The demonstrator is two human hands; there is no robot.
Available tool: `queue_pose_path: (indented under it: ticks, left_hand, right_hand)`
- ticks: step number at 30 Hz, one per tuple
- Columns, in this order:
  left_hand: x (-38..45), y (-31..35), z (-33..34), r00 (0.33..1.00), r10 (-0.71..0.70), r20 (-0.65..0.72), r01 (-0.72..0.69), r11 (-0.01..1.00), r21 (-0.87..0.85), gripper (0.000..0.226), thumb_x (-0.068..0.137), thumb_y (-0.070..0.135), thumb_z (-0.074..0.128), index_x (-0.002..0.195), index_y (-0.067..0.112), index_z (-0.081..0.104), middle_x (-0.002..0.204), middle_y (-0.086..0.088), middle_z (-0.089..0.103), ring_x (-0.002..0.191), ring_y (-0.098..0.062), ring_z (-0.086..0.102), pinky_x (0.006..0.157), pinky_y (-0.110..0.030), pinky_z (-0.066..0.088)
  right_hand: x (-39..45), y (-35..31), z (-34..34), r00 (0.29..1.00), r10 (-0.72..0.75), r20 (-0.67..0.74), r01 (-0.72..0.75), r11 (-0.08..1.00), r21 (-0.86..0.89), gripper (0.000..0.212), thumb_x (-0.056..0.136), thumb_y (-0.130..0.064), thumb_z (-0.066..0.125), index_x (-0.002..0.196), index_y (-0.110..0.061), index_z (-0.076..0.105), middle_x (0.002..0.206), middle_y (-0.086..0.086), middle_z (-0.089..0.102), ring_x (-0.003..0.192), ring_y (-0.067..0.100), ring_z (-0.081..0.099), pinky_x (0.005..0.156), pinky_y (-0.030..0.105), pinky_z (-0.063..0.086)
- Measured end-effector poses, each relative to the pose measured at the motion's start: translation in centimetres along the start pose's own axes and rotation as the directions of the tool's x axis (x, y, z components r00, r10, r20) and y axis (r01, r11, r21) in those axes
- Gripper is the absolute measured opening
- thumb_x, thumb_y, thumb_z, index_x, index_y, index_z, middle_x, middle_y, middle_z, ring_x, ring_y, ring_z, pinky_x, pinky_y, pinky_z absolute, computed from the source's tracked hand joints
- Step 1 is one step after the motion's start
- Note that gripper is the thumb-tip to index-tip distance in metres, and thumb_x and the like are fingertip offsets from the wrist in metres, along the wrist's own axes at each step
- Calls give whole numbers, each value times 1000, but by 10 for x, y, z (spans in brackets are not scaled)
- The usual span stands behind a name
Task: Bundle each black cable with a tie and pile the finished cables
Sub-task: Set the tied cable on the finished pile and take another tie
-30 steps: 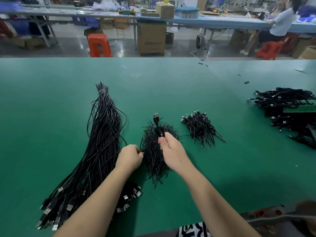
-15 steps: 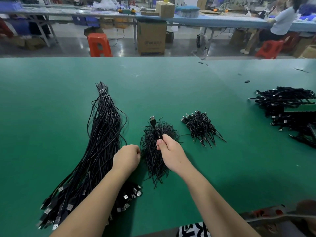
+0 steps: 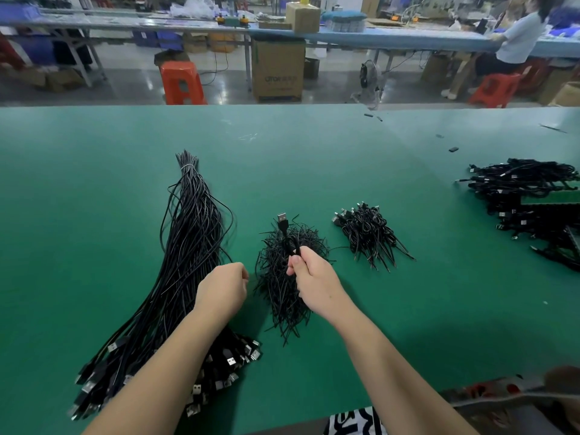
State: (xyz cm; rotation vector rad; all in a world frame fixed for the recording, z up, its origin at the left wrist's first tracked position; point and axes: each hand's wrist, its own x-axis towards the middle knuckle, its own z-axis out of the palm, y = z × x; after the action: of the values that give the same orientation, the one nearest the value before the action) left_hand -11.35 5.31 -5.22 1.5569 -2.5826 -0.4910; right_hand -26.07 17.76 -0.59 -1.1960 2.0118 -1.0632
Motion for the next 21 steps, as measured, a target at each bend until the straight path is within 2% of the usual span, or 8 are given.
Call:
queue_pose_path:
  ticks: [2, 5, 7, 9, 11, 14, 17, 21]
  left_hand:
    - [0, -6, -6, 1000, 1, 9, -1, 1000, -13, 24, 100, 13, 53, 115, 19, 71, 105, 3, 74, 86, -17, 66, 77, -34, 58]
    - [-2, -13, -18, 1000, -14, 5, 14, 999, -50, 25, 98, 9, 56, 114, 15, 75, 109, -3, 76, 89, -19, 70, 82, -35, 59]
    - [-3, -15, -28, 999, -26, -38, 23, 996, -85, 24, 98, 11, 57, 110, 15, 77, 102, -3, 77, 74, -15, 67, 69, -29, 58]
    - [-6, -14, -37, 994, -40, -100, 23, 986, -165, 22, 97, 13, 58, 104, 17, 78, 85, 2, 75, 50, -3, 54, 47, -19, 44]
    - [-10, -7, -45, 987, -76, -144, 29, 952, -304, 18, 95, 15, 61, 96, 20, 78, 68, 11, 68, 38, -1, 48, 38, -11, 31]
    - [-17, 8, -52, 984, -115, -138, 5, 785, -620, 14, 92, 16, 67, 84, 21, 76, 48, 13, 56, 35, -4, 40, 37, -11, 28]
    - [-29, 25, -59, 996, -57, -69, -27, 544, -839, 14, 91, 18, 71, 78, 21, 77, 46, 11, 48, 38, -4, 31, 38, -18, 27]
    - [-40, 37, -63, 997, 25, -74, -76, 507, -859, 14, 91, 20, 72, 78, 20, 77, 47, 14, 47, 40, -2, 33, 40, -13, 27]
  right_hand:
    - [-2, -3, 0, 1000, -4, 4, 4, 999, 34, 31, 109, -28, 36, 95, -3, 49, 80, -14, 59, 61, 11, 44, 67, 45, 51]
    - [-3, -6, 0, 1000, -30, 6, 30, 998, 58, 33, 109, -28, 36, 98, 2, 45, 73, -30, 58, 61, 13, 43, 62, 45, 47]
    - [-3, -7, 0, 999, -39, 2, 39, 996, 86, 33, 109, -27, 36, 98, 2, 46, 76, -20, 58, 60, 7, 46, 64, 34, 46]
    - [-3, -8, 1, 998, -57, 24, 54, 989, 138, 31, 109, -25, 37, 97, 0, 50, 79, -13, 56, 58, 0, 49, 62, 23, 49]
    - [-5, -11, 2, 993, -102, 64, 89, 980, 175, 28, 109, -24, 37, 94, -7, 53, 76, -9, 58, 60, 3, 53, 62, 21, 51]
    - [-8, -14, 7, 976, -176, 130, 147, 967, 207, 25, 108, -26, 38, 91, -19, 55, 75, -9, 55, 62, 6, 55, 65, 27, 55]
    - [-9, -14, 14, 968, -179, 178, 142, 970, 199, 25, 104, -36, 35, 89, -31, 55, 71, -9, 49, 59, 8, 55, 74, 46, 55]
    - [-7, -11, 19, 977, -145, 157, 99, 958, 268, 29, 97, -39, 35, 113, -26, 55, 74, -11, 49, 60, 8, 53, 79, 51, 52]
